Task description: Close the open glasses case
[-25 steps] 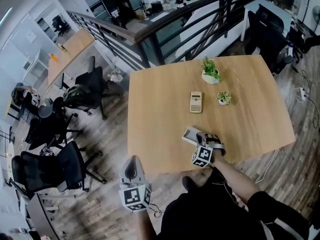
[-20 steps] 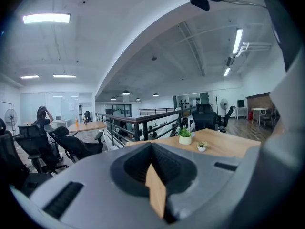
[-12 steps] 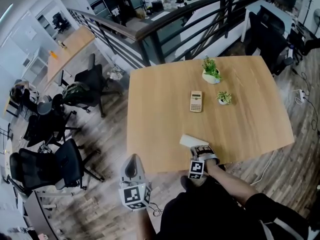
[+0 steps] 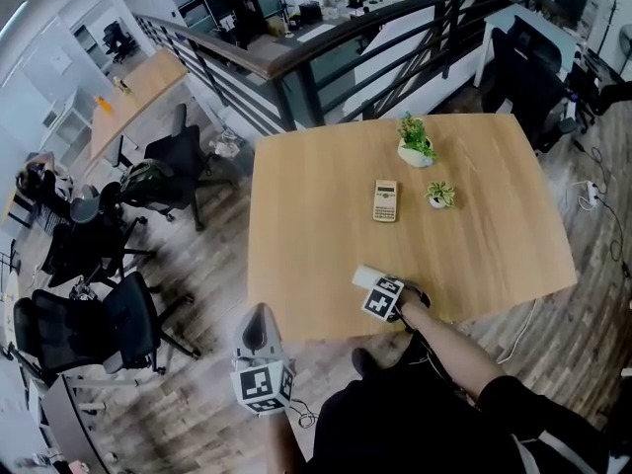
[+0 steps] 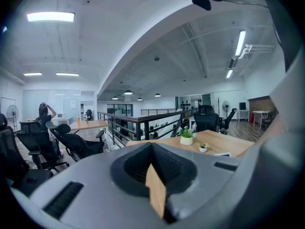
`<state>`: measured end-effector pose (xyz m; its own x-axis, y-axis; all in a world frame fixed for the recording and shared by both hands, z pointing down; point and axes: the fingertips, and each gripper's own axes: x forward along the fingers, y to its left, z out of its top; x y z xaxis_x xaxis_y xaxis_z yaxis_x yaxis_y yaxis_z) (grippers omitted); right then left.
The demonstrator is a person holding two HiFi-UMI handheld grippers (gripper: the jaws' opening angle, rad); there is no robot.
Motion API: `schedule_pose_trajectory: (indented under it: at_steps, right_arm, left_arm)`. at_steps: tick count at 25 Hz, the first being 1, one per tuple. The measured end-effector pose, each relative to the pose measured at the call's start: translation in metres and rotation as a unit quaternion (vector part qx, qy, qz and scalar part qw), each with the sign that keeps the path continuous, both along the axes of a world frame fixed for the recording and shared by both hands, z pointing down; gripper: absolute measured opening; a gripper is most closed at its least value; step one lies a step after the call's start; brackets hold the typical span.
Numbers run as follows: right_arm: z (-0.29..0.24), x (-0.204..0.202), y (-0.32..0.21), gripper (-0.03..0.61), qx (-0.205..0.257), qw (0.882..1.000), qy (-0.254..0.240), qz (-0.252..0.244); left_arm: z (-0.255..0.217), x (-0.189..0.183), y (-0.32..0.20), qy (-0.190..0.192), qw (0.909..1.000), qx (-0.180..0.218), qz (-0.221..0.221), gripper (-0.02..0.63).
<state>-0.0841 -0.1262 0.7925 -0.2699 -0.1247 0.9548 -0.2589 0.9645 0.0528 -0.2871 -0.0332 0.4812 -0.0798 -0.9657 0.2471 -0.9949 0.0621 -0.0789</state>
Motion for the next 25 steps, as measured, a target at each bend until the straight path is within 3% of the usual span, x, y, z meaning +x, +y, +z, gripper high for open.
schedule_pose_trajectory:
  at_steps: [3, 5, 8, 10, 12, 14, 18, 23, 25]
  right_arm:
    - [0.0, 0.0, 0.0, 0.015, -0.026, 0.999, 0.02, 0.007]
    - [-0.004, 0.002, -0.001, 0.015, -0.034, 0.998, -0.006, 0.046]
    - [-0.024, 0.007, 0.005, 0.015, -0.042, 0.989, -0.093, 0.111]
    - [-0.048, 0.006, 0.014, 0.015, -0.06, 0.974, -0.171, 0.133]
    - [-0.081, 0.005, 0.019, 0.015, -0.062, 0.955, -0.248, 0.15]
    - [-0.125, 0.007, 0.014, 0.014, -0.026, 0.931, -0.325, 0.162]
    - [-0.227, 0.03, 0.0, 0.014, 0.123, 0.871, -0.448, 0.158]
    - [-0.311, 0.084, -0.011, 0.014, 0.285, 0.8, -0.502, 0.165]
    - [-0.328, 0.105, -0.014, 0.014, 0.324, 0.781, -0.503, 0.178]
  left_arm:
    - [-0.002, 0.006, -0.002, 0.004, 1.0, 0.004, 0.006, 0.0]
    - [-0.005, 0.01, -0.003, 0.005, 0.9999, 0.008, 0.01, 0.0]
    - [-0.008, 0.013, -0.004, 0.005, 0.9998, 0.014, 0.013, 0.0]
    - [-0.008, 0.013, -0.004, 0.007, 0.9998, 0.015, 0.014, 0.0]
    - [-0.006, 0.013, -0.006, 0.009, 0.9997, 0.015, 0.016, 0.0]
    - [-0.005, 0.016, -0.009, 0.011, 0.9996, 0.015, 0.021, 0.0]
    - [-0.006, 0.025, -0.017, 0.011, 0.9992, 0.017, 0.033, 0.0]
    - [-0.004, 0.031, -0.026, 0.01, 0.999, 0.014, 0.041, 0.0]
    - [-0.004, 0.033, -0.028, 0.009, 0.9989, 0.013, 0.044, 0.0]
